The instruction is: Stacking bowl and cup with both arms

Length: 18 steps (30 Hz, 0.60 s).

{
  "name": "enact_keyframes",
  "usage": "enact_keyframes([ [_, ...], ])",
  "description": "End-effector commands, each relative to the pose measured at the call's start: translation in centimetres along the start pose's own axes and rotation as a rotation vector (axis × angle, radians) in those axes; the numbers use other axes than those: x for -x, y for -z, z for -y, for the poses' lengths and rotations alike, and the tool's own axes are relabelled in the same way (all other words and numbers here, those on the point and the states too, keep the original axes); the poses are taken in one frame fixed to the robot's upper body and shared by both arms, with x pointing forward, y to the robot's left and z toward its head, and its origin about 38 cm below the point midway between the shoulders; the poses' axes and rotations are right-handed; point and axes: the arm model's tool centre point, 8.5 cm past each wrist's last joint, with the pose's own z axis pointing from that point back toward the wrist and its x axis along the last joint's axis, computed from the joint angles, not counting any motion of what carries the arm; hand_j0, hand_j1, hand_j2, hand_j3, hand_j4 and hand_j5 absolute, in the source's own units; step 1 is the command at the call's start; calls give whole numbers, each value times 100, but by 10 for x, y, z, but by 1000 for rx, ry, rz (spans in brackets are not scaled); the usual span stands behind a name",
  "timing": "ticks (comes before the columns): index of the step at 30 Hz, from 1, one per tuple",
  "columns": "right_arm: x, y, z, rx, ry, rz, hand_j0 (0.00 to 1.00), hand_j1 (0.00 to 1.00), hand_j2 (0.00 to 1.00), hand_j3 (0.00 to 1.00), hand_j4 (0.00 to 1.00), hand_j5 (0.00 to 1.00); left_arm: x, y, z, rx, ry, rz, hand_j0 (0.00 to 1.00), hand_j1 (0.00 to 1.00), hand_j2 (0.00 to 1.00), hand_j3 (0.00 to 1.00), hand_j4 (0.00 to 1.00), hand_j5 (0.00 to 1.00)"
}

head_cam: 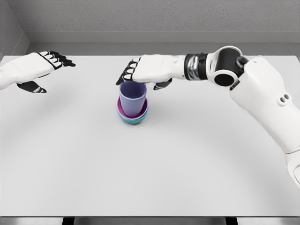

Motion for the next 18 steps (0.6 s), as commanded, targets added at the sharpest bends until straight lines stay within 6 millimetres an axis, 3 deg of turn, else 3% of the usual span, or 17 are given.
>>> enact_keyframes([
  [1,0,-4,3,13,3,-1,100,100,100,100,100,100,1,-1,-1,-4,-4,-2,100,100,100,100,100,100],
  [4,9,-33,30,105,-29,-50,100,100,100,100,100,100,1,-1,-1,-6,-6,-4,100,100,100,100,100,100],
  [7,15,-97,52,169,-123,-144,100,100,100,100,100,100,2,-2,-1,-6,-8,-4,100,100,100,100,100,100],
  [11,23,-188,5,174,-26,-279,100,100,100,100,100,100,1,-1,-1,-7,-8,-2,100,100,100,100,100,100],
  [14,28,-231,-32,167,57,-384,100,100,100,100,100,100,1,-1,-1,-7,-9,-3,100,100,100,100,100,100],
  [18,26,-230,-45,159,91,-378,100,100,100,100,100,100,2,-2,-1,-6,-8,-4,100,100,100,100,100,100],
])
